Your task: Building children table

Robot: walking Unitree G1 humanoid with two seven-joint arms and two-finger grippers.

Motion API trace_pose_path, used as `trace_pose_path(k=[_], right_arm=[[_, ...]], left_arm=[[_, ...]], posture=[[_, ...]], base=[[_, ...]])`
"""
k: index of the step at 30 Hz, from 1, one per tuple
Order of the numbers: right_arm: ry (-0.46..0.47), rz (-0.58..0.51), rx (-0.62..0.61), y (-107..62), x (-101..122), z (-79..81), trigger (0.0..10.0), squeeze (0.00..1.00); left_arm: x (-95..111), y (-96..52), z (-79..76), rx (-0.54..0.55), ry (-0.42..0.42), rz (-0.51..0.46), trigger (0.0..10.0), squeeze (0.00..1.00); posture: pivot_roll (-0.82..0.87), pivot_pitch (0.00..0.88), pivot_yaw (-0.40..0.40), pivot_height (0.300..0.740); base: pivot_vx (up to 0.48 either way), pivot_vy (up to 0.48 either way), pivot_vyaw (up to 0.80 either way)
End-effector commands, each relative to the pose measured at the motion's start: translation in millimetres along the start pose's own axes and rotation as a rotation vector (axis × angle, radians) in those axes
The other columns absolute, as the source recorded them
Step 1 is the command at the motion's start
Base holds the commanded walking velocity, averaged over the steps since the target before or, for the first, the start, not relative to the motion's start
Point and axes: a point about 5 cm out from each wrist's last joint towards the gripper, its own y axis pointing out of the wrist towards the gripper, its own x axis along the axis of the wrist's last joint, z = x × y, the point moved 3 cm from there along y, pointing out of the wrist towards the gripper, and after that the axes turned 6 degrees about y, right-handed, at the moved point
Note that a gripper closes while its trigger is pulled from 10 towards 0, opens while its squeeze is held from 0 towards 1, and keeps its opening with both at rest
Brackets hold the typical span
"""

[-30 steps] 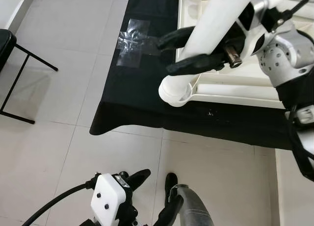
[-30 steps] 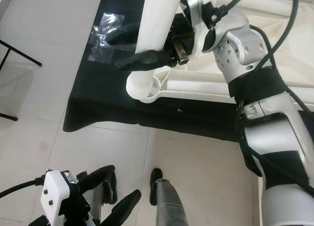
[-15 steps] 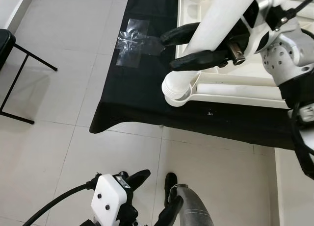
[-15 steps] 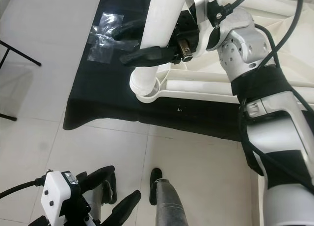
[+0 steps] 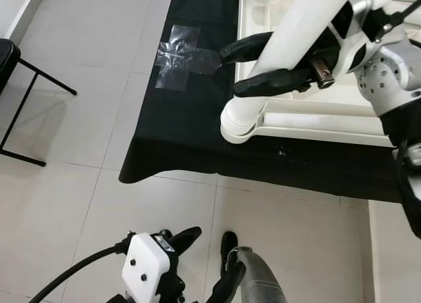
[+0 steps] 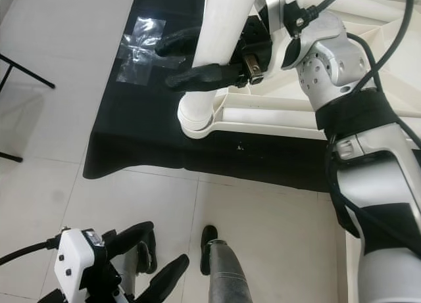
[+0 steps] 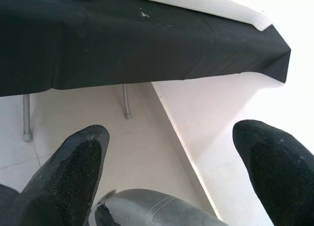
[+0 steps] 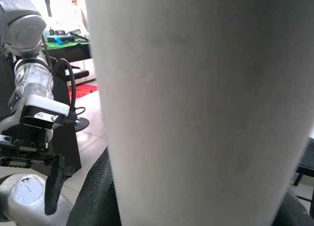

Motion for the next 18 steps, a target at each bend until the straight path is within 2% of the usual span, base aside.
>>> trace_pose_path(k=[1,18], right_arm=[[0.121,0.096,-0.006,-4.1,-33.3,4.5,10.0,0.00],[0.131,0.187,0.039,0.3,-39.4,9.0,10.0,0.00]], left_arm=[[-2.4,-2.8,-5.8,-0.017,-0.030,0.016,10.0,0.00],[-1.5,-2.0,-5.4,-0.017,-0.030,0.016,10.0,0.00]], posture=[[0.12,0.556,-0.056,0.740],[0.11,0.557,-0.059,0.740]], base=[[0.000,0.000,0.00],[0.000,0.000,0.00]])
